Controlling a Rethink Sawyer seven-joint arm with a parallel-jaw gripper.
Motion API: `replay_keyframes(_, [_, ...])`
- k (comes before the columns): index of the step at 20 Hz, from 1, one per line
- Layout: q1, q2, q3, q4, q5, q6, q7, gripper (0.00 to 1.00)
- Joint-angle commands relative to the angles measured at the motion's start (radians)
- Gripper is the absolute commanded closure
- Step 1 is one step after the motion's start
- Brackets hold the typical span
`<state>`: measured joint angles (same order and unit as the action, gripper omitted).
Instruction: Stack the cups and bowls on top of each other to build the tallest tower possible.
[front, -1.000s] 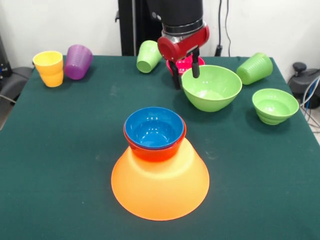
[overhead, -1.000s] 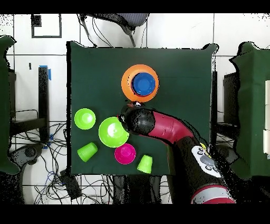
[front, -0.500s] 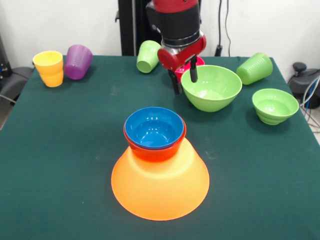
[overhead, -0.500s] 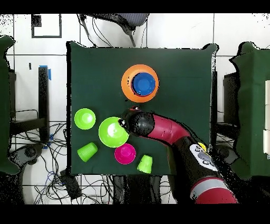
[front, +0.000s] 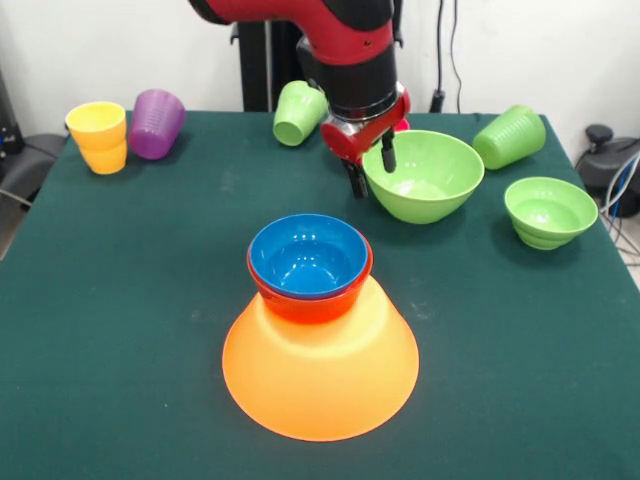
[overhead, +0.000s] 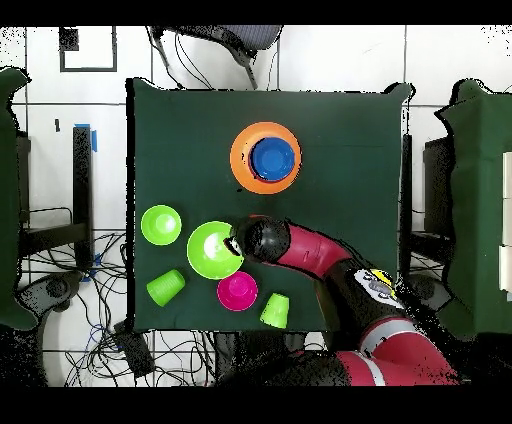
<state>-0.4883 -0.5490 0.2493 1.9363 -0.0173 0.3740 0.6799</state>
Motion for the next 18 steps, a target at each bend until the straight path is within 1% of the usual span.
replay_keyframes(1, [-0.015,0.064,0.040,-0.019,-0.073,-0.017,0.118,0.00])
replay_keyframes(4, [-0.038,0.079,0.073,-0.012,-0.080,-0.032,0.108,0.00])
replay_keyframes(9, [-0.036,0.080,0.073,-0.021,-0.094,-0.008,0.104,0.00])
replay_keyframes(10, [-0.035,0.081,0.075,-0.026,-0.099,0.001,0.107,1.00])
replay_keyframes(18, [-0.057,0.087,0.098,-0.017,-0.107,-0.004,0.100,1.00])
